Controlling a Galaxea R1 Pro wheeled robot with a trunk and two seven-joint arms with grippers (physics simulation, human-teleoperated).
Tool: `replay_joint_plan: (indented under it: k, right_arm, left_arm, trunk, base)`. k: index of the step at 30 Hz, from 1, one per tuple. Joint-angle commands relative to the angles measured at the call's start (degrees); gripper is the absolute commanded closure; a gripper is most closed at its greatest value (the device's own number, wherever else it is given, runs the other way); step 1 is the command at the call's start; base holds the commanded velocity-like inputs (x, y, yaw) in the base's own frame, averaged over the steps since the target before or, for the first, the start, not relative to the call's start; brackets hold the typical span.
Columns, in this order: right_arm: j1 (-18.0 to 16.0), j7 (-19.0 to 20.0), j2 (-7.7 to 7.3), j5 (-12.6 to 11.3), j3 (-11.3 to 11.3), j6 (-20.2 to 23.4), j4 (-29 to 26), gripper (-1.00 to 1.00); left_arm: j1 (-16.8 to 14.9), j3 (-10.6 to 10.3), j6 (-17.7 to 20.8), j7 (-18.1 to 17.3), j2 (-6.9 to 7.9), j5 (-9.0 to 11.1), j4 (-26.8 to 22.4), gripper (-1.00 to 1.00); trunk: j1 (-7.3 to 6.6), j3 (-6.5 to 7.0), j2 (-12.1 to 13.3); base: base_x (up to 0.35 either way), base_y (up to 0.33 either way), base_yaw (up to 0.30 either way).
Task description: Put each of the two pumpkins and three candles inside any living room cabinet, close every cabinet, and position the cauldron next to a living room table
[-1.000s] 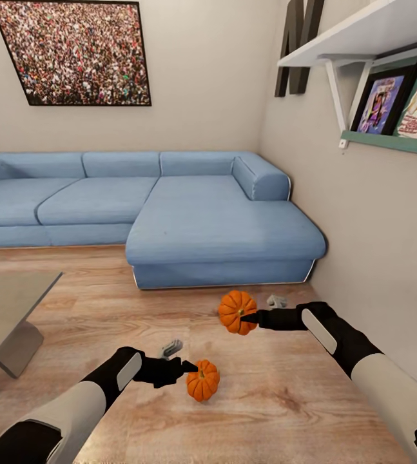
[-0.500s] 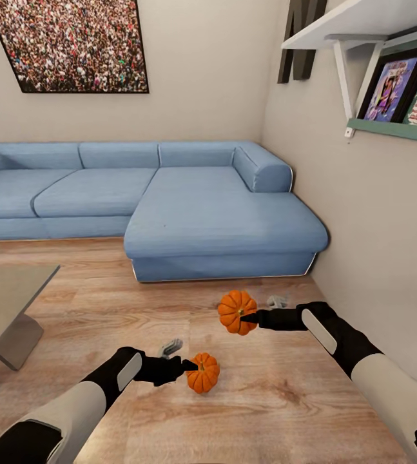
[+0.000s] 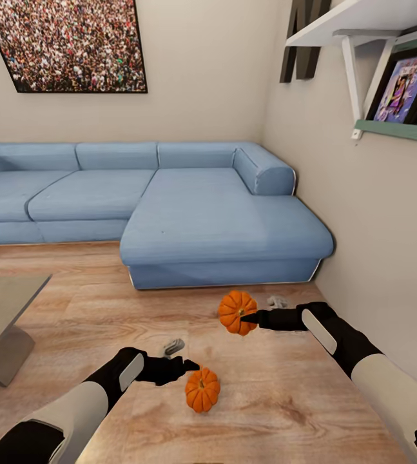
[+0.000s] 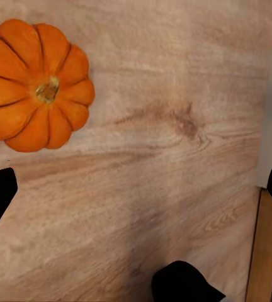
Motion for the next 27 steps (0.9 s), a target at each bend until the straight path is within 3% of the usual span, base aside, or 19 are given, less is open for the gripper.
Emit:
replay_joint_plan:
  k: [1, 10, 27]
  right_arm:
    - [-0.1, 0.1, -0.05, -0.2, 0.2, 0.1, 0.0, 1.00]
    - [-0.1, 0.1, -0.05, -0.2, 0.2, 0.1, 0.0, 1.00]
    - [-0.1, 0.1, -0.05, -0.2, 0.2, 0.1, 0.0, 1.00]
  left_arm:
    - [0.0, -0.2, 0.2, -0.1, 0.02, 0.1, 0.0, -1.00]
    - [0.0, -0.2, -0.1, -0.1, 0.02, 0.1, 0.0, -1.00]
    - [0.0, -0.2, -0.1, -0.3, 0.02, 0.1, 0.0, -1.00]
  trunk:
    - [0.02, -0.05, 0.0]
    - [0.02, -0.05, 0.0]
    - [0.46, -3.82, -0.2]
  base:
    - [0.337, 0.000, 0.000]
    - [0.145, 0.000, 0.000]
    - [0.000, 0.000, 0.000]
